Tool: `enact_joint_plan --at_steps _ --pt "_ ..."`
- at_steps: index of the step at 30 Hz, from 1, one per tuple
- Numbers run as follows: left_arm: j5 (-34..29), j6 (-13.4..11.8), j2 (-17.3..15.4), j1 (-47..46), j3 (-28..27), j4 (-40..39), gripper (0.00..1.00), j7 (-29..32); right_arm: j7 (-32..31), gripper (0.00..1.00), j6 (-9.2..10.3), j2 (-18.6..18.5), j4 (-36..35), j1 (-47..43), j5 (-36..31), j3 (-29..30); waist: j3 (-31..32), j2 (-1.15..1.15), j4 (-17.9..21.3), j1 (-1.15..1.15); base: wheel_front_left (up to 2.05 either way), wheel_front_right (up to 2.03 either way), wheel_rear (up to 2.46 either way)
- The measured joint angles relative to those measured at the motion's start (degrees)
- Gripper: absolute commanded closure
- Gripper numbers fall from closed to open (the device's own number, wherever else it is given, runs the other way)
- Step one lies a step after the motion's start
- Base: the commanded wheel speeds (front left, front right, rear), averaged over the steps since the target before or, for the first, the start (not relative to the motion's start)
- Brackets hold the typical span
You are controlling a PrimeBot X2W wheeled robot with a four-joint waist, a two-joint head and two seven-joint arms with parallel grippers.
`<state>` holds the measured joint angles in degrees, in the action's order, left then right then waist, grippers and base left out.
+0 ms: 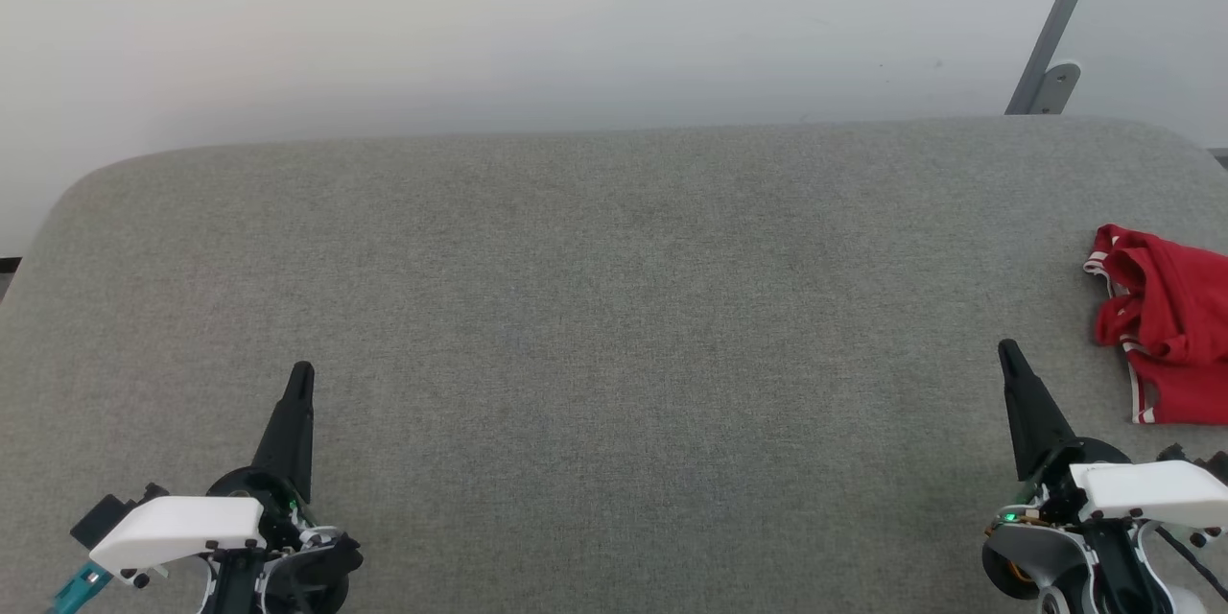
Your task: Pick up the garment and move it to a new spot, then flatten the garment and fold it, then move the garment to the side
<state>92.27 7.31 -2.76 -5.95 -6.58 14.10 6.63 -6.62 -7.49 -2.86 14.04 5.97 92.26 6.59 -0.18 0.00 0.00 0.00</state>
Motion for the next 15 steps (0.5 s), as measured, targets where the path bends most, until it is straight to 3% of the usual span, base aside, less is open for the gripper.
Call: enact_joint_plan --at_steps 15 --pt "0.00 0.01 0.00 0.00 0.01 0.00 1.00 0.00 0.00 1.00 0.00 0.00 -0.01 0.01 0.00 -0.01 0.00 0.00 0.00 0.00 0.00 0.00 0.00"
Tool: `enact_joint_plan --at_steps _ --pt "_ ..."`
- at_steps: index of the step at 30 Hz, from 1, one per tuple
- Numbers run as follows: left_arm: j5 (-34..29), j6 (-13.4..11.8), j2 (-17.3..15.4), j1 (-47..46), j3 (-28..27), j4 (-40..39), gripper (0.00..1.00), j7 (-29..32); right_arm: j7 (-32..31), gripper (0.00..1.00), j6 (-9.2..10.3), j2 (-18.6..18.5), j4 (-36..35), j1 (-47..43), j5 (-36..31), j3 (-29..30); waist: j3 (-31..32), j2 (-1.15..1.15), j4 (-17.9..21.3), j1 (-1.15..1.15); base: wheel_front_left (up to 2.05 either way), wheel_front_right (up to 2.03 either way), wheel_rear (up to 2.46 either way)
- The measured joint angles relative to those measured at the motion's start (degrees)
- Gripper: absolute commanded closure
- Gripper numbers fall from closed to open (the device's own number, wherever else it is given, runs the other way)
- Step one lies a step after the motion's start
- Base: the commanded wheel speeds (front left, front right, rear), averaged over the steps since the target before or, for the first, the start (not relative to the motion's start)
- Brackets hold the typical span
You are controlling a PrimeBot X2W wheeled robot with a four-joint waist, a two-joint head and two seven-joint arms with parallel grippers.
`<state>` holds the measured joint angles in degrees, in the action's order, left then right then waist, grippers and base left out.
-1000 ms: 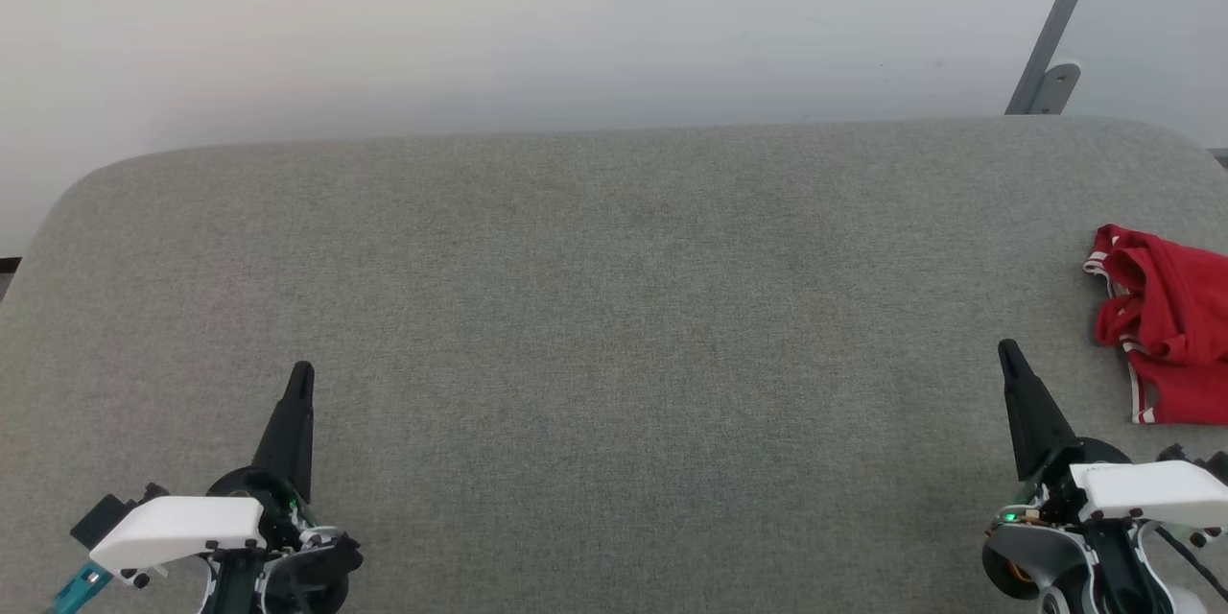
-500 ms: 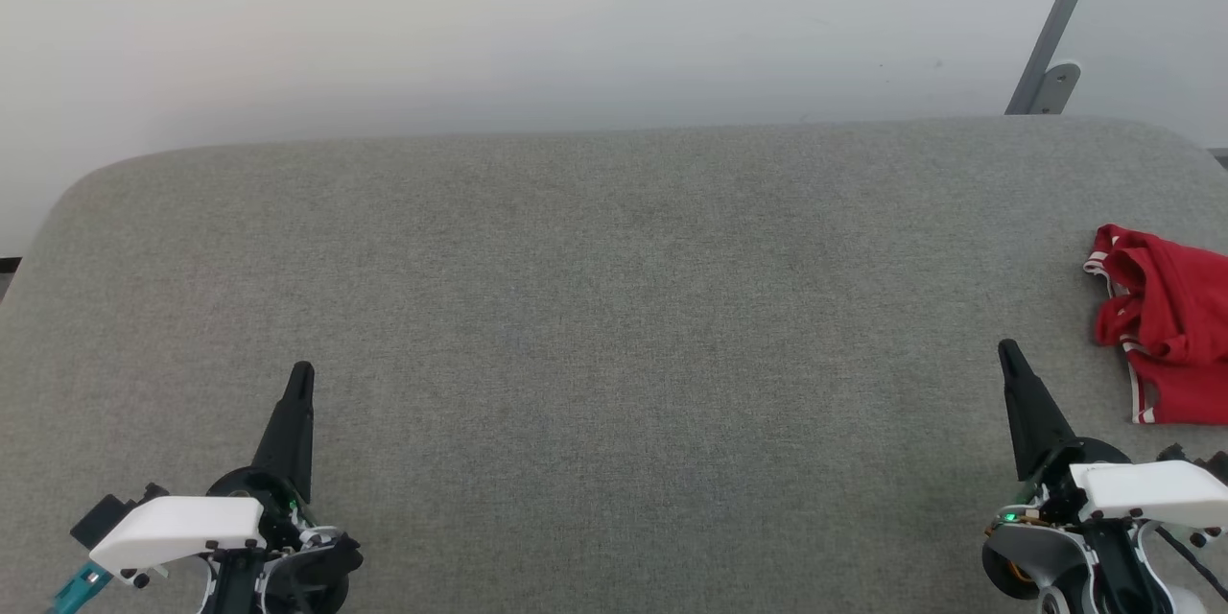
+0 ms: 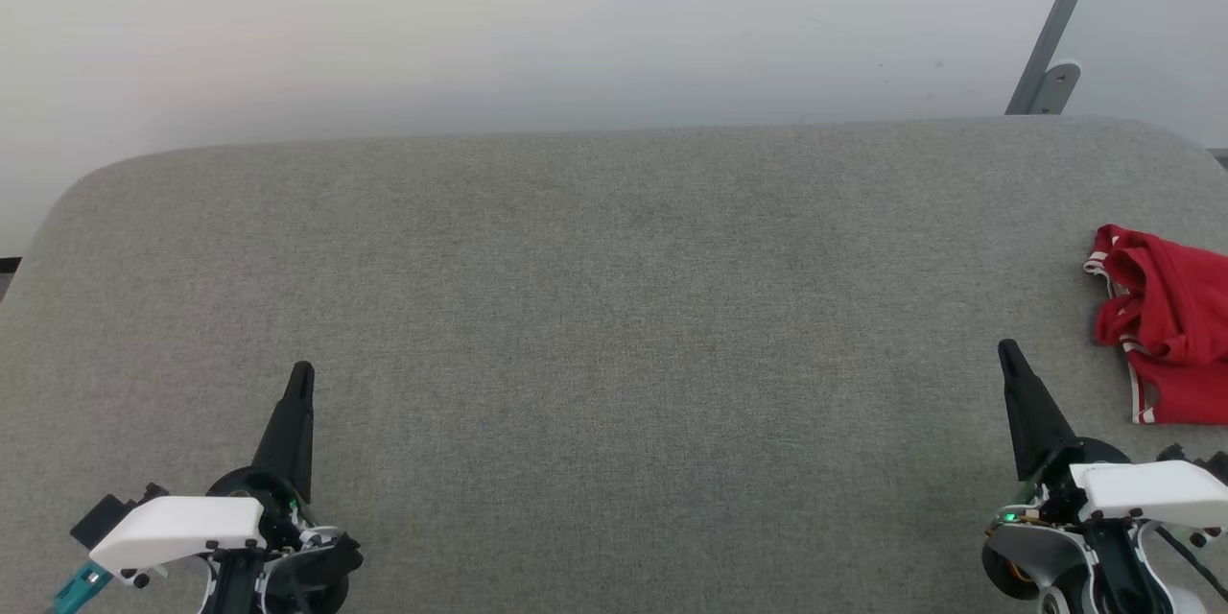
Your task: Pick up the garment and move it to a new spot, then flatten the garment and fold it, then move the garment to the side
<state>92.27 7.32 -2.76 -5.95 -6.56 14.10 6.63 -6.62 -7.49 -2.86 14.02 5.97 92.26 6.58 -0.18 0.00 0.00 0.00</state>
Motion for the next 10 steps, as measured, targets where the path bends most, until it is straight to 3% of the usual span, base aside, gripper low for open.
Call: enact_joint_plan --at_steps 10 --pt "0.00 0.00 0.00 0.00 0.00 0.00 1.00 0.00 0.01 1.00 0.00 0.00 0.00 0.00 0.00 0.02 0.00 0.00 0.00 0.00 0.00 0.00 0.00"
